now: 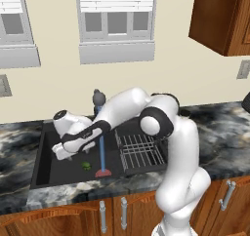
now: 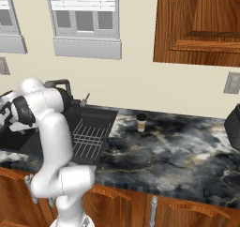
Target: Turn on the sink faucet. Then move the avocado from the counter to the sink. Turn off the sink. Move the vegetable from the sink to the pot next to the stove. Finally move the pot to the rear left burner.
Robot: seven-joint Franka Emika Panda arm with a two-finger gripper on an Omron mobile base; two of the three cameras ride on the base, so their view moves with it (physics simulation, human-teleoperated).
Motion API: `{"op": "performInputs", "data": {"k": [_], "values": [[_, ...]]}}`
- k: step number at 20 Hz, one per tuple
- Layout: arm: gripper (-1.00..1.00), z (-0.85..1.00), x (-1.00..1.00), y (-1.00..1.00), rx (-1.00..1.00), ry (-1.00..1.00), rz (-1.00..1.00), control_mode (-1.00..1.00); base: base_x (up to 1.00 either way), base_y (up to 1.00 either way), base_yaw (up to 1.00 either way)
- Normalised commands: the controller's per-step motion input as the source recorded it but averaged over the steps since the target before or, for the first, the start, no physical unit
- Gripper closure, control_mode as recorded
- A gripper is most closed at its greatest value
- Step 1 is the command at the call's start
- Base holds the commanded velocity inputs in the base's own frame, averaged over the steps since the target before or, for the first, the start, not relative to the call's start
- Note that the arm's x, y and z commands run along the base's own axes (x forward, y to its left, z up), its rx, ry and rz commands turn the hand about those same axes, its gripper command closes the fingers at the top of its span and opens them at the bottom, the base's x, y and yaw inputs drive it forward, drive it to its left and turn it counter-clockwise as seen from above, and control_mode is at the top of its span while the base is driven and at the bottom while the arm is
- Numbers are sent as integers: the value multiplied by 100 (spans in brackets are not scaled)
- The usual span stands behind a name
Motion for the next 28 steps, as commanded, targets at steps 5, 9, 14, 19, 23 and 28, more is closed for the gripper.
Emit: {"op": "performInputs", "data": {"k": [5,9,14,19,23,28], "values": [[-100,24,-37,-41,4,-6,-5,-100,0,0,0],[-100,26,-34,-46,5,-8,-3,-100,0,0,0],[-100,28,-27,-50,7,-8,-4,-100,0,0,0],[-100,28,-24,-59,8,-7,-3,-100,0,0,0],[-100,22,-26,-68,11,-8,-2,-100,0,0,0],[-100,21,-17,-70,12,-8,-1,-100,0,0,0]]}}
